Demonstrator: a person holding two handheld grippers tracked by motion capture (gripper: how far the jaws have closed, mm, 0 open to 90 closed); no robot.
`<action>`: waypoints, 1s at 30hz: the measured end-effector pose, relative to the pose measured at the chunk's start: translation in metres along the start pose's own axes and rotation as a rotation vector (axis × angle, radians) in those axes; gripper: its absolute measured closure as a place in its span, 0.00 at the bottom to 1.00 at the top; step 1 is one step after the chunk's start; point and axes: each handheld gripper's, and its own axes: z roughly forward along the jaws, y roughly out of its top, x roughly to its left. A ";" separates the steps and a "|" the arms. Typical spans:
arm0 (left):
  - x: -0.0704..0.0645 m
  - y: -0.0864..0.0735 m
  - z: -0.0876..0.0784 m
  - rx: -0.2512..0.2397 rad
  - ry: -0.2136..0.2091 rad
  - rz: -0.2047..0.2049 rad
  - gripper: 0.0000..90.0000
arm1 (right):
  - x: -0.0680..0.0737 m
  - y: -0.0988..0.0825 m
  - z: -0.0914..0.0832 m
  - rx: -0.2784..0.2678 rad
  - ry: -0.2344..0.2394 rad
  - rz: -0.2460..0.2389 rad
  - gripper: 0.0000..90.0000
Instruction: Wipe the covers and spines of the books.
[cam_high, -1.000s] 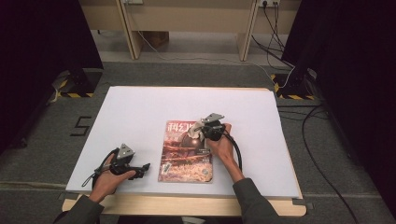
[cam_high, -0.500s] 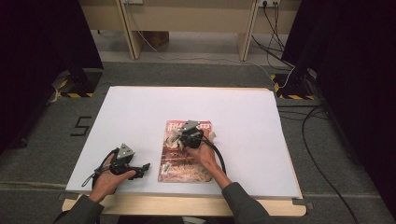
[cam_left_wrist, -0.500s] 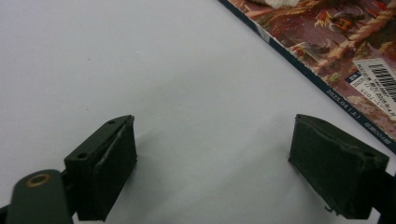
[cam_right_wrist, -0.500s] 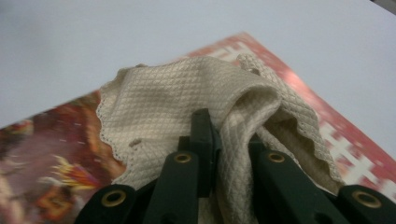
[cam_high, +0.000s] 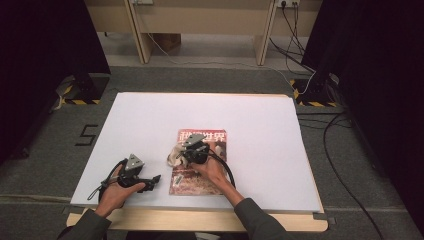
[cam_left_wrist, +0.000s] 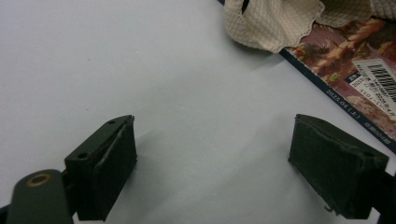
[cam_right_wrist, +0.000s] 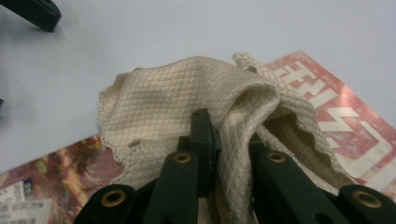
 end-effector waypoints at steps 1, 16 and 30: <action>0.000 0.000 0.000 0.000 0.000 0.000 0.15 | -0.002 -0.001 -0.002 0.007 -0.012 -0.003 0.91; 0.000 0.000 0.000 0.000 -0.001 0.000 0.15 | -0.073 -0.040 -0.039 0.038 -0.212 0.129 0.91; 0.000 0.000 0.000 0.002 -0.001 0.000 0.15 | -0.074 -0.048 -0.046 0.033 -0.239 0.147 0.92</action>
